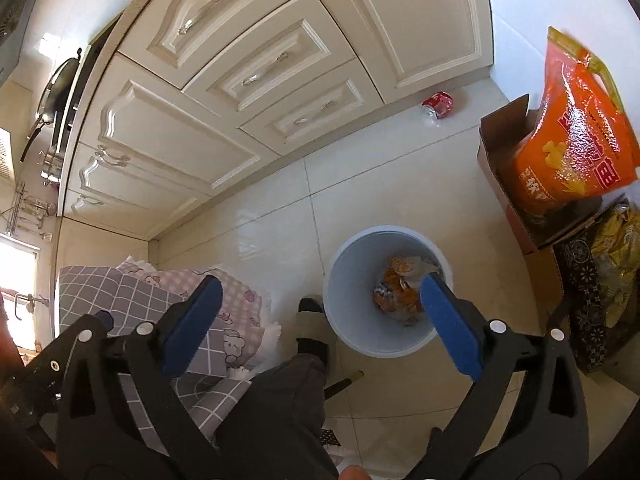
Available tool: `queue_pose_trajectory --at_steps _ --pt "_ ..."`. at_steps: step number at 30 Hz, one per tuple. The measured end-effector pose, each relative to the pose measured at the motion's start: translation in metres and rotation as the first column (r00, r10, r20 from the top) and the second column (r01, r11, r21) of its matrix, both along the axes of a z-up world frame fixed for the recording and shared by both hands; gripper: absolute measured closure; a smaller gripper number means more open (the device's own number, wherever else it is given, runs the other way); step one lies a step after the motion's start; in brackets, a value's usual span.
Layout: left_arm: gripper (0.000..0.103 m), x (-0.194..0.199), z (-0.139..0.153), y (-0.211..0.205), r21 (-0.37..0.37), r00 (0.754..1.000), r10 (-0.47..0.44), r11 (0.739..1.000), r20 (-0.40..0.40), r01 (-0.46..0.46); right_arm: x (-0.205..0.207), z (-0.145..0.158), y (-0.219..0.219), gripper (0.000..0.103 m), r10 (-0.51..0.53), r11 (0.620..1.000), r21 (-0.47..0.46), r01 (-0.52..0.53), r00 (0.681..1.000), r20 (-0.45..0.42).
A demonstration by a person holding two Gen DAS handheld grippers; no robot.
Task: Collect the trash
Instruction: 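Move both tools back over the table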
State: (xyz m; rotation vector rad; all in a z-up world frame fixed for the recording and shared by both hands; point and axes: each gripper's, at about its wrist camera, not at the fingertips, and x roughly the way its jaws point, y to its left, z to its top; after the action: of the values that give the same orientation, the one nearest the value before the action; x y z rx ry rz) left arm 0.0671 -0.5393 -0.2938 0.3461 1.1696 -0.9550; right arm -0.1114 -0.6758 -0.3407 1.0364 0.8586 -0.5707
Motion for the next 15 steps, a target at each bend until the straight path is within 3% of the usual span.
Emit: queue_pose_trajectory --at_steps 8,15 --pt "0.013 -0.009 0.034 0.019 -0.046 0.998 0.002 0.999 0.063 0.001 0.003 0.034 0.015 0.006 0.019 0.999 -0.051 -0.017 0.999 0.029" --pt "0.013 -0.010 0.069 0.048 -0.107 0.994 0.026 0.994 0.102 -0.015 0.013 0.085 0.035 0.006 0.054 0.992 -0.122 -0.044 0.995 0.081"
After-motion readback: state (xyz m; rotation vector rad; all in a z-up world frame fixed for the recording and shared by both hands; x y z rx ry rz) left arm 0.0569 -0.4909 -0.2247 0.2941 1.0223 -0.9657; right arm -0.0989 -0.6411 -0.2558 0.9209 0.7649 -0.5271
